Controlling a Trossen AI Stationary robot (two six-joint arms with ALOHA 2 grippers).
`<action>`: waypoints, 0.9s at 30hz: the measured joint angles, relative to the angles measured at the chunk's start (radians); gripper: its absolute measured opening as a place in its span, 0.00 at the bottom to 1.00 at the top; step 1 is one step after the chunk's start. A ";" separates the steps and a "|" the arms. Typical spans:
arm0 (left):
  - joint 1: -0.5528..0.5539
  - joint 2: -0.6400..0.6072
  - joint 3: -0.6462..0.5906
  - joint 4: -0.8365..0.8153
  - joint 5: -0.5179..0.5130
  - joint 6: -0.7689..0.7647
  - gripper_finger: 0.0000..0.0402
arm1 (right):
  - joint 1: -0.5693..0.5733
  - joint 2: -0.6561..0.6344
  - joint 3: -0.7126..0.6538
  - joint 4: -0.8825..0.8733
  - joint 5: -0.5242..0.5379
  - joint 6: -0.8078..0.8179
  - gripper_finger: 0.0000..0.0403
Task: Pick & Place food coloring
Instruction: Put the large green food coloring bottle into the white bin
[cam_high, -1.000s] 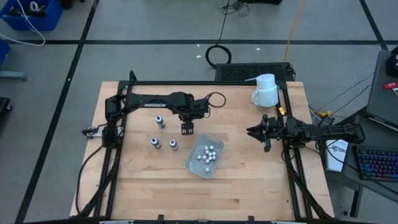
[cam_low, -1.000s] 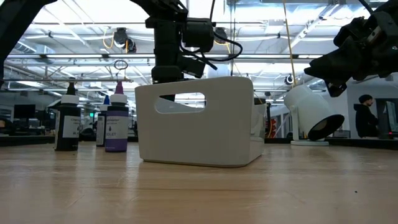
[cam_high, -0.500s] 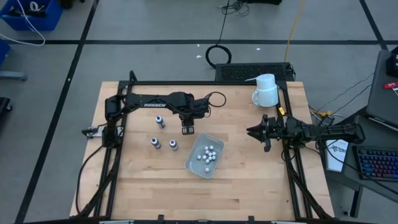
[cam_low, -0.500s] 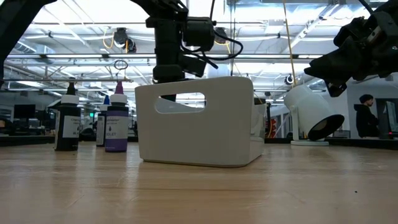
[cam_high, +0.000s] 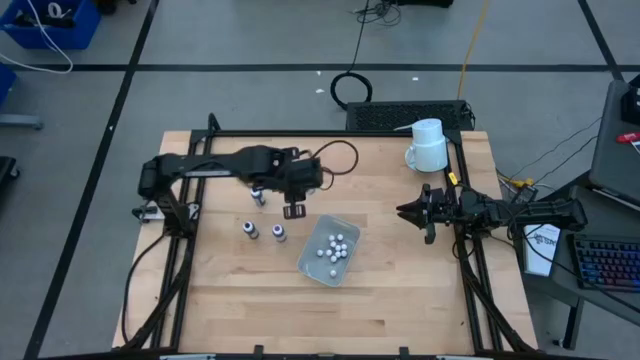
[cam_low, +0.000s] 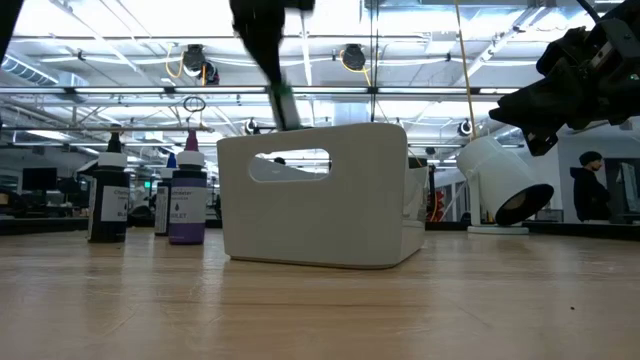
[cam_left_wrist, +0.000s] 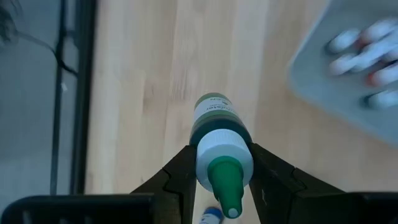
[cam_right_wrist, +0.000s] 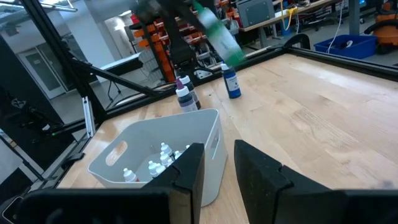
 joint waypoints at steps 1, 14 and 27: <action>-0.026 -0.014 0.030 -0.023 -0.008 -0.015 0.30 | 0.000 0.000 0.000 0.002 0.000 0.000 0.19; -0.313 0.215 0.489 -0.253 -0.031 -0.021 0.30 | 0.000 0.000 0.000 0.011 0.000 0.000 0.19; -0.262 0.374 0.500 -0.318 0.034 -0.035 0.30 | 0.000 0.000 0.000 0.012 0.000 0.000 0.19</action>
